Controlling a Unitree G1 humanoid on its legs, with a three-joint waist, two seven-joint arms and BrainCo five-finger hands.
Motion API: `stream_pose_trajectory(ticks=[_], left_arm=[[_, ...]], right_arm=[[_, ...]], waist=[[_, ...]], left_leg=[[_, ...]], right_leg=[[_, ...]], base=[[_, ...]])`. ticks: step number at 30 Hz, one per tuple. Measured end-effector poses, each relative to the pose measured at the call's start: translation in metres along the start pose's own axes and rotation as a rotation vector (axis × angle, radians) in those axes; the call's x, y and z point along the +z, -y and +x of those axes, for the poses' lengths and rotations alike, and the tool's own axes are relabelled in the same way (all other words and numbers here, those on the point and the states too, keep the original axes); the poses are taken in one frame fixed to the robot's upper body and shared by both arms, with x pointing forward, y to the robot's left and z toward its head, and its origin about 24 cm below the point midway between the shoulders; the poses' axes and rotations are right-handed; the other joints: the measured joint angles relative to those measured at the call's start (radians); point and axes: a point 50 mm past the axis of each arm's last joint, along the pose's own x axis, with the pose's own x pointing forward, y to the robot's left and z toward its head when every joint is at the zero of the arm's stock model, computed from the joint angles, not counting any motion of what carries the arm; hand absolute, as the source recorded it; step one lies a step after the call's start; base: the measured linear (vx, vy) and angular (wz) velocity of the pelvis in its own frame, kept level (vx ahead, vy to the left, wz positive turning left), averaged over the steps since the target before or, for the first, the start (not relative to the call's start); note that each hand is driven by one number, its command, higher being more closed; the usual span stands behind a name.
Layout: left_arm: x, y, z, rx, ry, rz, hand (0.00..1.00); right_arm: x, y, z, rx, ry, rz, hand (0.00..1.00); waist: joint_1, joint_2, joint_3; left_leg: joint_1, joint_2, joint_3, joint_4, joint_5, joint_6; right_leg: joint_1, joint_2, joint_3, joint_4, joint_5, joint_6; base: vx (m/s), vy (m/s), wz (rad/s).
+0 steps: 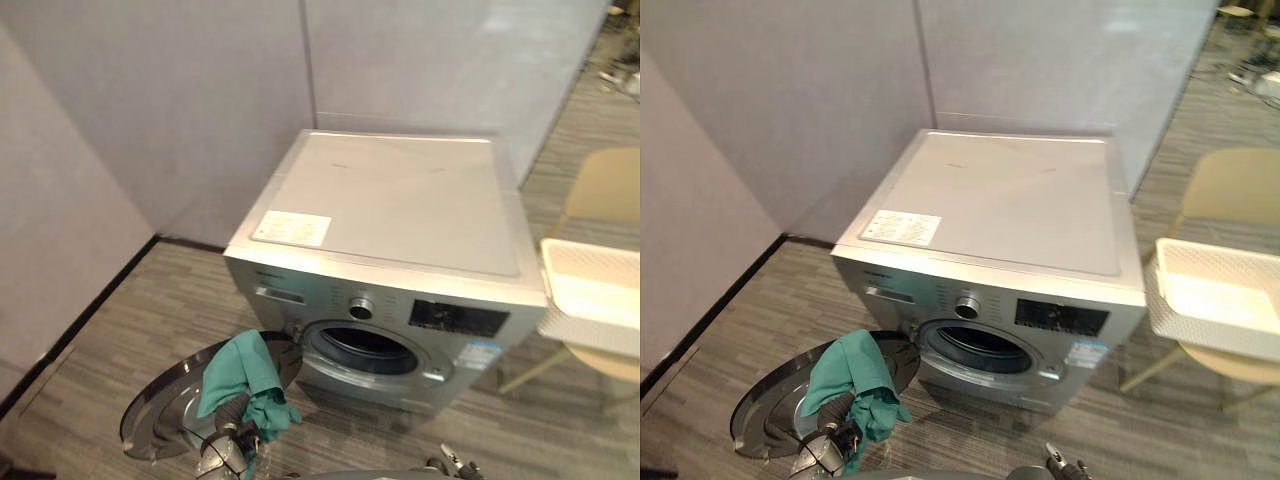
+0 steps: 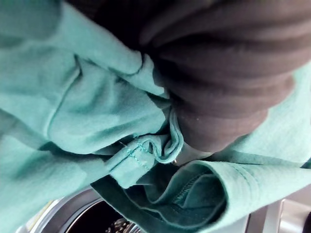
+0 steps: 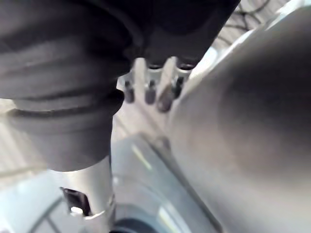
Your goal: Pick up the laundry basket with both hands and put the clothes into the washing machine.
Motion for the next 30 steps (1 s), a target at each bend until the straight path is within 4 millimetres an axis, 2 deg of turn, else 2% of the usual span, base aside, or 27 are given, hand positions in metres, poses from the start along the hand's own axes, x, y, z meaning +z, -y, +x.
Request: stream_pose_trajectory(ticks=[1,2,3,4,5,6,8,9,10,11,13,14,16,18,20,23,24,29,30], left_arm=[[0.0,0.001,0.0,-0.003,-0.001,-0.004,1.0],[-0.001,0.0,0.0,-0.001,-0.005,-0.002,1.0],[-0.001,-0.001,0.0,-0.003,-0.007,-0.001,1.0],[-0.004,-0.002,-0.001,-0.01,-0.017,-0.004,1.0],[-0.009,0.0,-0.003,-0.015,-0.029,-0.014,1.0],[-0.016,0.005,-0.007,-0.027,-0.051,-0.029,1.0],[-0.025,0.014,-0.01,-0.057,-0.078,-0.046,1.0],[-0.027,0.02,-0.01,-0.071,-0.087,-0.051,1.0],[-0.028,0.022,-0.011,-0.08,-0.09,-0.047,1.0],[-0.027,0.025,-0.01,-0.09,-0.087,-0.046,1.0],[-0.019,0.029,-0.005,-0.101,-0.064,-0.044,1.0],[-0.01,0.033,-0.001,-0.118,-0.039,-0.042,1.0],[0.015,0.046,0.011,-0.165,0.034,-0.036,1.0],[0.051,0.073,0.021,-0.247,0.145,-0.022,1.0],[0.066,0.09,0.025,-0.286,0.184,-0.013,1.0],[0.102,0.136,0.027,-0.377,0.277,-0.009,1.0],[0.123,0.156,0.026,-0.403,0.333,-0.017,1.0],[0.184,0.206,0.01,-0.489,0.514,-0.019,1.0],[0.191,0.211,0.008,-0.498,0.533,-0.018,1.0]], right_arm=[[0.0,-0.001,0.0,0.006,-0.001,-0.003,0.0],[-0.002,-0.004,0.0,0.015,-0.003,0.004,0.0],[-0.007,0.0,-0.002,0.014,-0.016,-0.005,0.0],[-0.011,0.005,-0.004,0.008,-0.027,-0.017,0.0],[-0.009,0.006,-0.004,0.008,-0.022,-0.032,0.0],[-0.004,0.007,-0.003,0.013,-0.009,-0.056,0.0],[0.003,0.008,-0.002,0.015,0.013,-0.073,0.0],[0.009,0.008,-0.001,0.021,0.033,-0.079,0.0],[0.012,0.008,-0.001,0.027,0.039,-0.086,0.0],[0.016,0.003,0.0,0.049,0.053,-0.1,0.0],[0.02,-0.001,0.0,0.074,0.068,-0.128,0.0],[0.023,-0.008,0.002,0.093,0.075,-0.136,0.0],[0.033,-0.026,0.005,0.139,0.108,-0.135,0.0],[0.057,-0.049,0.005,0.206,0.196,-0.112,0.0],[0.074,-0.065,0.003,0.256,0.264,-0.112,0.0],[0.102,-0.094,-0.007,0.353,0.385,-0.097,0.0],[0.109,-0.107,-0.013,0.395,0.425,-0.094,0.0],[0.126,-0.138,-0.035,0.506,0.521,-0.038,0.0],[0.129,-0.141,-0.038,0.518,0.534,-0.023,0.0]], waist=[[-0.005,0.008,0.013],[-0.009,-0.006,0.015],[-0.01,-0.036,0.015],[-0.002,-0.054,0.012],[-0.002,-0.055,0.012],[-0.002,-0.052,0.013],[-0.002,-0.05,0.013],[-0.001,-0.035,0.021],[-0.001,-0.038,0.028],[-0.002,-0.026,0.037],[-0.002,-0.023,0.051],[-0.002,-0.029,0.073],[-0.011,-0.045,0.141],[-0.005,-0.07,0.226],[-0.006,-0.083,0.269],[-0.007,-0.084,0.333],[-0.006,-0.087,0.358],[-0.005,-0.101,0.427],[-0.006,-0.099,0.431]], left_leg=[[0.013,0.036,0.027,0.005,-0.001,-0.001],[0.021,0.043,0.031,0.005,-0.001,-0.002],[0.039,0.05,0.037,0.004,-0.006,-0.009],[0.053,0.062,0.037,0.002,-0.01,-0.015],[0.054,0.075,0.038,0.001,-0.012,-0.018],[0.05,0.085,0.044,-0.007,-0.012,-0.018],[0.051,0.092,0.047,-0.031,-0.011,-0.017],[0.047,0.094,0.047,-0.043,-0.011,-0.017],[0.041,0.094,0.047,-0.046,-0.007,-0.011],[0.031,0.094,0.047,-0.044,-0.003,-0.005],[-0.003,0.097,0.042,-0.014,-0.003,-0.004],[-0.034,0.099,0.031,0.014,-0.001,-0.01],[-0.107,0.103,0.024,0.107,-0.001,-0.014],[-0.218,0.124,0.026,0.203,-0.009,-0.025],[-0.275,0.133,0.033,0.256,-0.016,-0.033],[-0.403,0.18,0.063,0.417,-0.102,-0.037],[-0.471,0.205,0.075,0.503,-0.151,-0.036],[-0.699,0.25,0.065,0.763,-0.258,-0.015],[-0.731,0.258,0.063,0.791,-0.268,-0.015]], right_leg=[[-0.008,0.001,-0.091,0.035,-0.027,0.027],[-0.023,0.001,-0.11,0.092,-0.028,0.045],[-0.023,0.003,-0.131,0.127,-0.019,0.085],[-0.018,0.011,-0.142,0.127,-0.013,0.143],[-0.022,0.026,-0.142,0.124,-0.023,0.158],[-0.035,0.039,-0.138,0.115,-0.028,0.194],[-0.047,0.057,-0.132,0.084,-0.025,0.224],[-0.049,0.067,-0.131,0.057,-0.018,0.235],[-0.054,0.069,-0.132,0.045,-0.011,0.243],[-0.056,0.072,-0.132,0.027,-0.001,0.249],[-0.076,0.071,-0.135,0.031,0.001,0.252],[-0.095,0.069,-0.138,0.047,0.008,0.252],[-0.139,0.055,-0.14,0.103,0.068,0.267],[-0.217,0.056,-0.153,0.155,0.064,0.261],[-0.273,0.053,-0.149,0.192,0.063,0.26],[-0.409,0.062,-0.12,0.308,0.037,0.253],[-0.485,0.065,-0.098,0.38,0.017,0.249],[-0.741,0.052,-0.032,0.625,-0.051,0.248],[-0.775,0.051,-0.026,0.651,-0.059,0.246]], base=[[-0.1,-0.021,-0.7],[-0.08,-0.048,-0.57],[-0.03,-0.114,-0.31],[0.0,-0.126,-0.38],[0.02,-0.15,-0.44],[0.02,-0.088,-0.38],[0.04,-0.071,-0.36],[0.06,-0.039,-0.32],[0.08,-0.006,-0.21],[0.11,0.021,-0.06],[0.11,0.025,0.06],[0.09,0.021,0.26],[0.03,0.017,0.42],[-0.06,-0.024,0.21],[-0.08,-0.02,-0.14],[-0.14,0.062,-0.38],[-0.13,0.07,-0.4],[-0.18,0.034,-0.26],[-0.15,-0.029,-0.2]])
